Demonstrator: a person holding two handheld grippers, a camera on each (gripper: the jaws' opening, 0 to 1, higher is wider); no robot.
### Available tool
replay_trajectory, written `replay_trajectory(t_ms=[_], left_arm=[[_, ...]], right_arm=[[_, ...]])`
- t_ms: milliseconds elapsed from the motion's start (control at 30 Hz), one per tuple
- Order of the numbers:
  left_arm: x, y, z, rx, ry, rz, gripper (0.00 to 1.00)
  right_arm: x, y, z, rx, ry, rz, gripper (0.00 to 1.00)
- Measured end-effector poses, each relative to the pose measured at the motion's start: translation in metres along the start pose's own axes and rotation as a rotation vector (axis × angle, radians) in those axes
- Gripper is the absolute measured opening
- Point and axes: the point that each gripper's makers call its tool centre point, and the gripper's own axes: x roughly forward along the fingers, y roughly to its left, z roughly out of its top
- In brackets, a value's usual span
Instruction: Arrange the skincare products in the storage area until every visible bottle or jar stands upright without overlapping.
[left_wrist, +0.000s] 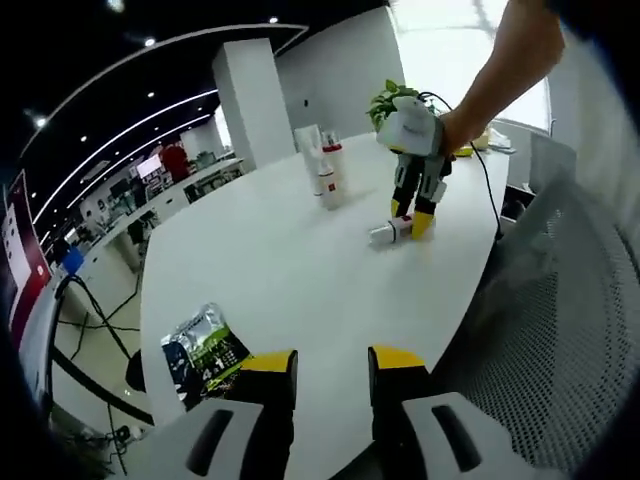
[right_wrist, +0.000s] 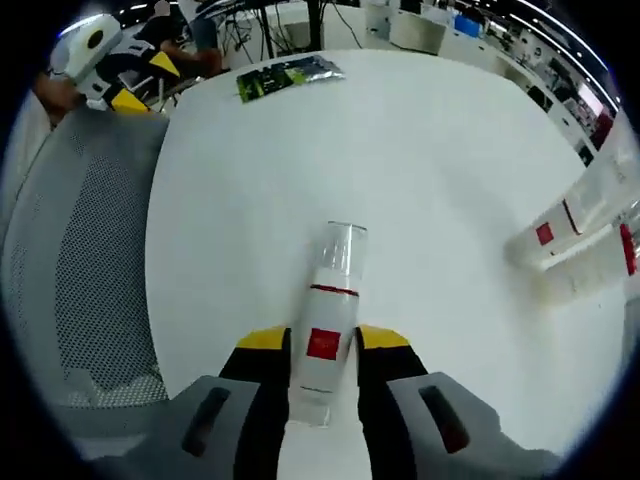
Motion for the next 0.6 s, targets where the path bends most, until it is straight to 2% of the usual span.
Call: replay_trajectory(t_ms=[33, 100, 200, 300, 367, 400, 433, 533, 600], left_arm=[[0.0, 0.0, 0.001, 0.002, -0.006, 0.0, 0.29], [-0.001, -0.002, 0.001, -0.026, -0.002, -0.02, 0.29], [-0.003, -0.005, 0.009, -0.091, -0.047, -0.06, 0.29], [-0.006, -0.003, 0.016, -0.164, -0.084, -0.086, 0.29], [-0.01, -0.002, 0.022, -0.206, -0.119, -0.114, 0.29], [-0.011, -0.003, 0.023, -0.213, -0.126, -0.121, 0.29], [-0.013, 0.0, 0.025, -0.261, -0.143, -0.125, 0.29], [-0.016, 0.006, 0.029, -0.264, -0.172, -0.113, 0.29], [-0.02, 0.008, 0.031, -0.286, -0.187, -0.103, 0.29]], right_arm=[[0.001, -0.002, 0.005, -0.047, -0.037, -0.01, 0.21], [0.003, 0.001, 0.004, 0.024, -0.034, -0.015, 0.21], [0.005, 0.004, 0.004, 0.057, -0.058, -0.035, 0.19], [0.004, 0.007, 0.002, 0.053, -0.034, -0.091, 0.18], [0.003, 0.018, 0.008, 0.075, -0.049, -0.093, 0.18], [0.002, 0.025, 0.014, 0.084, -0.075, -0.091, 0.18], [0.0, 0.034, 0.023, 0.085, -0.113, -0.097, 0.18], [-0.006, 0.054, 0.042, 0.093, -0.161, -0.095, 0.18], [-0.012, 0.067, 0.064, 0.096, -0.237, -0.096, 0.18]])
